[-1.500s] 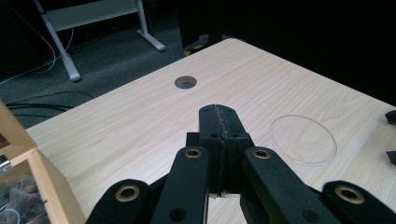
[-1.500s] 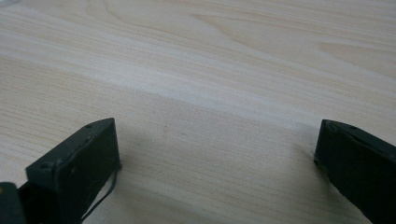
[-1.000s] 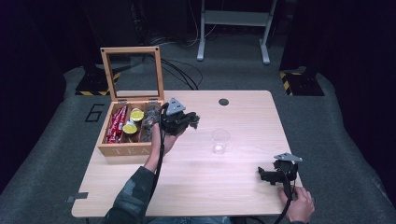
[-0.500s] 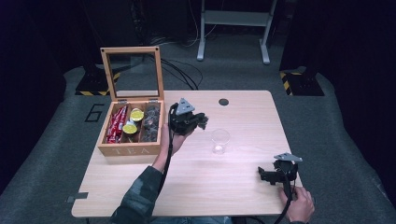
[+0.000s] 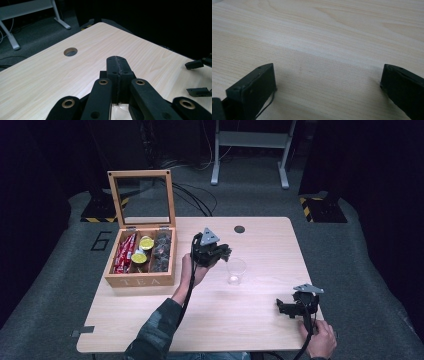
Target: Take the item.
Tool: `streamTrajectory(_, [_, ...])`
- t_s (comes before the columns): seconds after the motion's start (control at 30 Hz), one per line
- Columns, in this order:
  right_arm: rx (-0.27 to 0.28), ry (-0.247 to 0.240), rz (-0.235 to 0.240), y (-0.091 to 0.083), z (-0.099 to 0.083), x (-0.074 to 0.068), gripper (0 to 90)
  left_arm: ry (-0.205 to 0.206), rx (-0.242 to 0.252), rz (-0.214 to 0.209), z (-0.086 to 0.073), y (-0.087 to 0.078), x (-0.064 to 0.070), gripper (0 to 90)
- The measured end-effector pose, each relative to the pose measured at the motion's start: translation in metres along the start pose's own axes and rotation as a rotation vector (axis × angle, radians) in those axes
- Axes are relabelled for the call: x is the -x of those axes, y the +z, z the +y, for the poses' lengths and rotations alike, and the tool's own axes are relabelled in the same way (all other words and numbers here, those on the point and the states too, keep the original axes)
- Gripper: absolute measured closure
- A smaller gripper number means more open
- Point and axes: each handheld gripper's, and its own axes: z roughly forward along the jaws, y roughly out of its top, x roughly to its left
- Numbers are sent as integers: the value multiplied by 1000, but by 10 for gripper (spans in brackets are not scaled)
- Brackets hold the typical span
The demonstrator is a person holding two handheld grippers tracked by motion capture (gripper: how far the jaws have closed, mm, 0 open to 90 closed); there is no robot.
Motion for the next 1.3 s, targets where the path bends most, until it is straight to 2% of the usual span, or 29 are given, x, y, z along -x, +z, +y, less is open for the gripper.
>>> streamTrajectory(0.23, [0,0,0,0,0,0,0,-28,5,-46,-3,11,3,896])
streamTrajectory(0.43, [0,0,0,0,0,0,0,-10,-13,-60,-4,19,7,896])
streamTrajectory(0.67, [0,0,0,0,0,0,0,-15,-43,-85,-9,32,12,895])
streamTrajectory(0.87, [-2,-10,5,0,0,1,0,-6,-59,-88,-11,37,15,896])
streamTrajectory(1.3, [-3,-9,5,0,0,1,0,-14,-97,-103,-18,44,14,887])
